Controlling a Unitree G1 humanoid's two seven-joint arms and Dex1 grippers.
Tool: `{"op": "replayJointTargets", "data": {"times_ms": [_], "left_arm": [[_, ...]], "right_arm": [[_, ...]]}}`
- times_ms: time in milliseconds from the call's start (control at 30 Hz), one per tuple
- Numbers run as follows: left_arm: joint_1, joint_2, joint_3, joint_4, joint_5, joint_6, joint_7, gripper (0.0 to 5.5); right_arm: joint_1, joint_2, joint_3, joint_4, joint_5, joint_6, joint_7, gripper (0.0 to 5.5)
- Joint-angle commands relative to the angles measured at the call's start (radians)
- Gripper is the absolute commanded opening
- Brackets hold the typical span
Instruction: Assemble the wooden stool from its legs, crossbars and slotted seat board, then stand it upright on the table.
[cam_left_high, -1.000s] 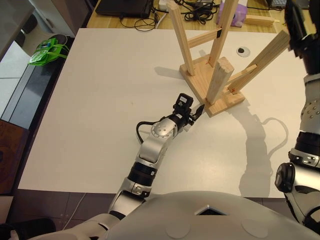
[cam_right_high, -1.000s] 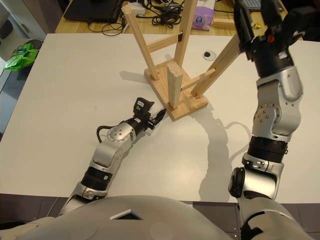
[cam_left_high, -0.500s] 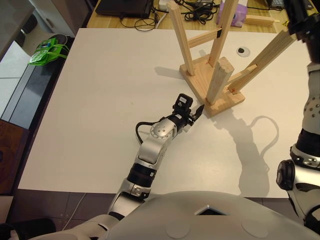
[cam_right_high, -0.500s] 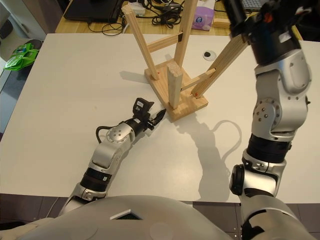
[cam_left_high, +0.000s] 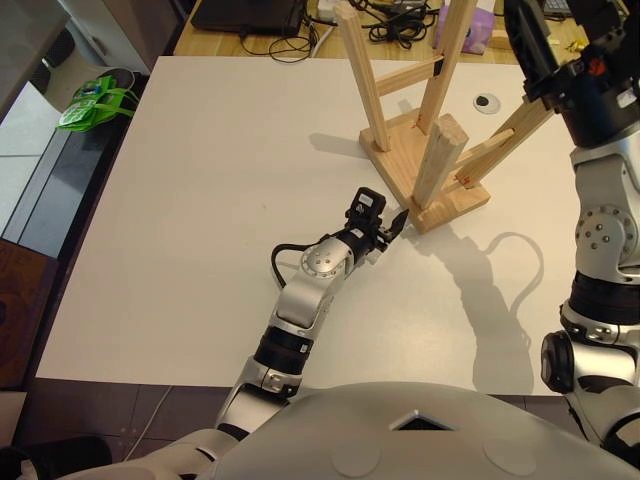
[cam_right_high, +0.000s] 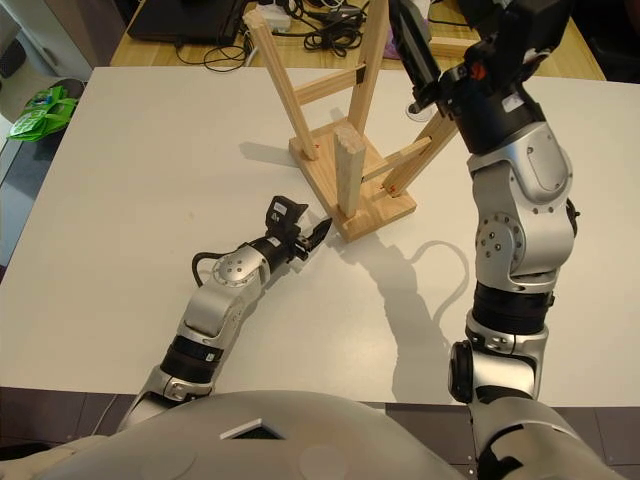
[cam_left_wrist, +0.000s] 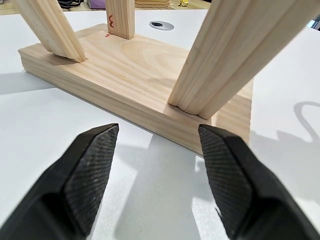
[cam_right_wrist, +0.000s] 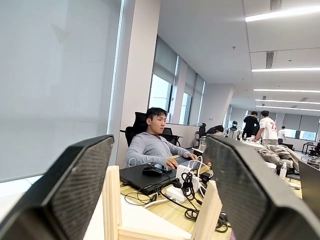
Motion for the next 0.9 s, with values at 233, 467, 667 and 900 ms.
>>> {"op": "replayJointTargets", "data": {"times_ms": [233, 467, 667, 900], "left_arm": [[-0.031, 0.007, 0.0, 0.022, 0.01, 0.005, -0.017, 2.97], [-0.026, 0.007, -0.002, 0.018, 0.012, 0.007, -0.021, 2.97], [-0.022, 0.006, -0.002, 0.018, 0.014, 0.006, -0.016, 2.97], [-0.021, 0.005, -0.002, 0.02, 0.014, 0.006, -0.014, 2.97]], "right_arm": [[0.021, 0.009, 0.046, -0.03, -0.04, 0.046, -0.025, 2.51], [0.108, -0.05, 0.157, 0.065, -0.119, 0.253, 0.001, 1.17], [0.173, -0.073, 0.207, 0.116, -0.141, 0.373, 0.031, 0.04], [0.115, 0.022, 0.096, 0.072, -0.069, 0.245, 0.01, 0.01]]}}
